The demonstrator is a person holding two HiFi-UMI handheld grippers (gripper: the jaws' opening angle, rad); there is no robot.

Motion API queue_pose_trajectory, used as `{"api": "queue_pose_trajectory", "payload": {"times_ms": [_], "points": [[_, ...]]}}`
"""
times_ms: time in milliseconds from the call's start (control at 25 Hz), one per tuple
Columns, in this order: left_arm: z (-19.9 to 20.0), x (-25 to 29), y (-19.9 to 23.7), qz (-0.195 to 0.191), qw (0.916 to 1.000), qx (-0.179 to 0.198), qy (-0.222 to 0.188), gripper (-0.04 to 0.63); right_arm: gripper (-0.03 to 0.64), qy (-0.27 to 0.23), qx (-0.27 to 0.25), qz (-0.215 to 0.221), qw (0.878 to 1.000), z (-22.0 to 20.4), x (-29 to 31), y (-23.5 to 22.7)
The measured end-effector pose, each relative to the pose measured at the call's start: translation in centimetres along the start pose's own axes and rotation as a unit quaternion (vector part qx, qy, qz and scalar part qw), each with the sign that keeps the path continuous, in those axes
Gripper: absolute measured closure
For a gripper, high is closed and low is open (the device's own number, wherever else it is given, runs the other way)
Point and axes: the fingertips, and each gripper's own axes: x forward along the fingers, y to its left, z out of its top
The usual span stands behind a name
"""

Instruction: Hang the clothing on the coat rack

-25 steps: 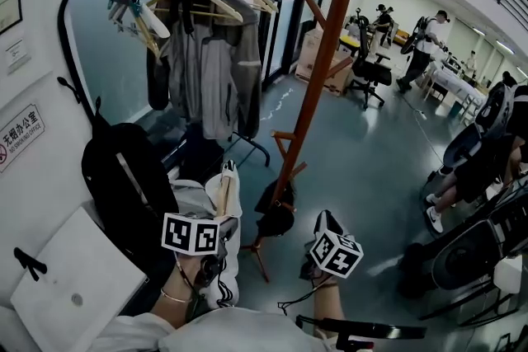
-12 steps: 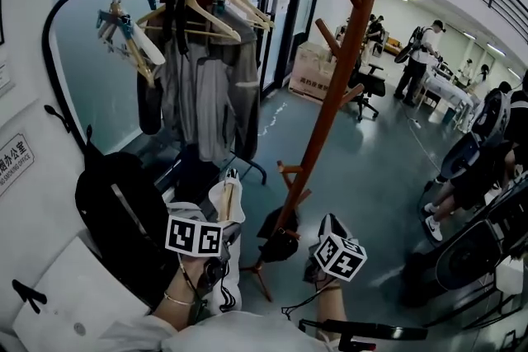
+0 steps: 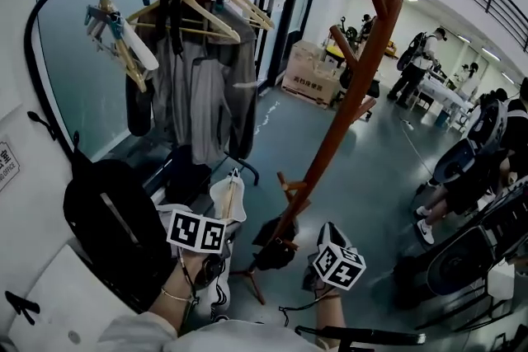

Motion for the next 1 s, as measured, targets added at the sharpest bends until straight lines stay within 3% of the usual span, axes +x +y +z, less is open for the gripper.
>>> {"api": "queue_pose_trajectory", "payload": {"times_ms": [200,520,1000], "points": [[1.1,0.7,-0.7,-0.032,0.9994,-0.013,0.000,0.578,0.594,0.000,0.007,-0.001,1.000,0.6,1.4,-1.0],[2.9,0.9,-1.0,-0.001,0.9998,0.019,0.008,0.578,0.594,-0.008,-0.004,0.028,1.000,2.4,3.5,0.3],[6.4,0.9,-1.9,0.012,0.9989,0.044,0.007,0.581,0.594,-0.019,-0.033,0.049,0.998,5.0,4.0,0.8]]}}
